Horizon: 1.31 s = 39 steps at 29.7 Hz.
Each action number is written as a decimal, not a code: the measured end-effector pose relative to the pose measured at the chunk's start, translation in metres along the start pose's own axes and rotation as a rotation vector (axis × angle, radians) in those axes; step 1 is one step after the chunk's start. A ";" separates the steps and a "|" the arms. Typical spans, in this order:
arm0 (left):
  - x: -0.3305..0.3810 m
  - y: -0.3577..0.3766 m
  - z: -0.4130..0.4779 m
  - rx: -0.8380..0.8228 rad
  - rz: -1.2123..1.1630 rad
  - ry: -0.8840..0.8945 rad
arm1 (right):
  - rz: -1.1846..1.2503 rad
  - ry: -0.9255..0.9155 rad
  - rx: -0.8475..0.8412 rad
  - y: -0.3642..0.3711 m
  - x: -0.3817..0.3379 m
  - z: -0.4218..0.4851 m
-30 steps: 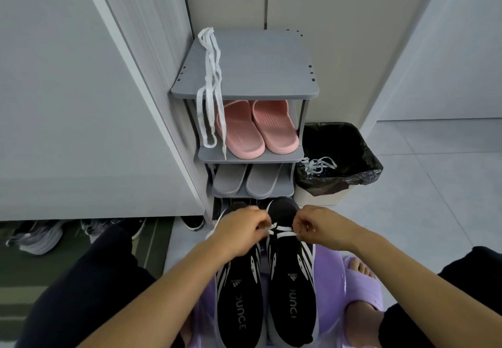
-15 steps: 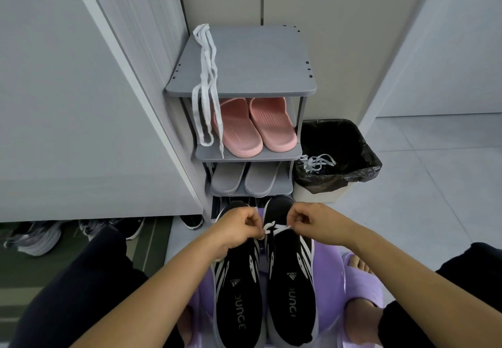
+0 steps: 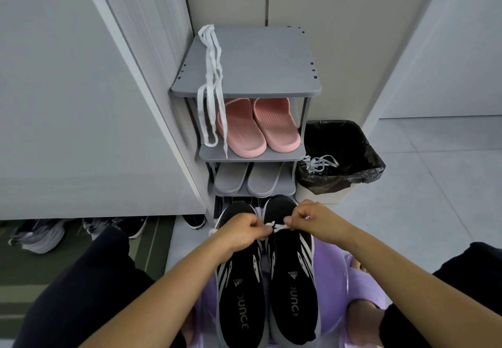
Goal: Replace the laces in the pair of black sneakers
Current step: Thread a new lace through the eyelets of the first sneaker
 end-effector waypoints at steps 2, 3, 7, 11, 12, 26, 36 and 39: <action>0.004 -0.001 0.000 -0.004 0.001 0.052 | 0.090 0.043 0.026 -0.001 -0.001 0.000; 0.005 -0.004 0.000 -0.007 0.002 0.056 | 0.109 0.060 0.032 -0.001 0.000 0.000; 0.005 -0.028 -0.002 -0.028 0.127 0.025 | 0.111 0.089 -0.021 -0.004 0.005 -0.001; 0.004 -0.052 -0.006 -0.043 0.371 0.033 | 0.057 0.022 -0.037 -0.003 0.003 0.000; 0.004 -0.053 -0.007 -0.060 0.464 0.037 | 0.018 0.000 -0.012 -0.001 0.003 0.001; 0.017 0.000 -0.003 0.086 0.310 0.195 | -0.101 -0.091 -0.030 -0.003 0.001 0.002; 0.011 -0.015 -0.004 -0.051 0.038 -0.098 | -0.127 -0.032 -0.022 0.005 0.011 0.011; 0.014 -0.020 -0.007 -0.097 0.070 -0.086 | -0.130 -0.003 0.004 0.001 0.013 0.010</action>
Point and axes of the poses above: each hand's wrist, its own z-axis towards the middle knuckle, its own y-axis out of the palm, x = y × z, the point moved 5 cm from there along z, towards the middle knuckle, and after that the axes turned 6 degrees about x, right-handed, at the moved point
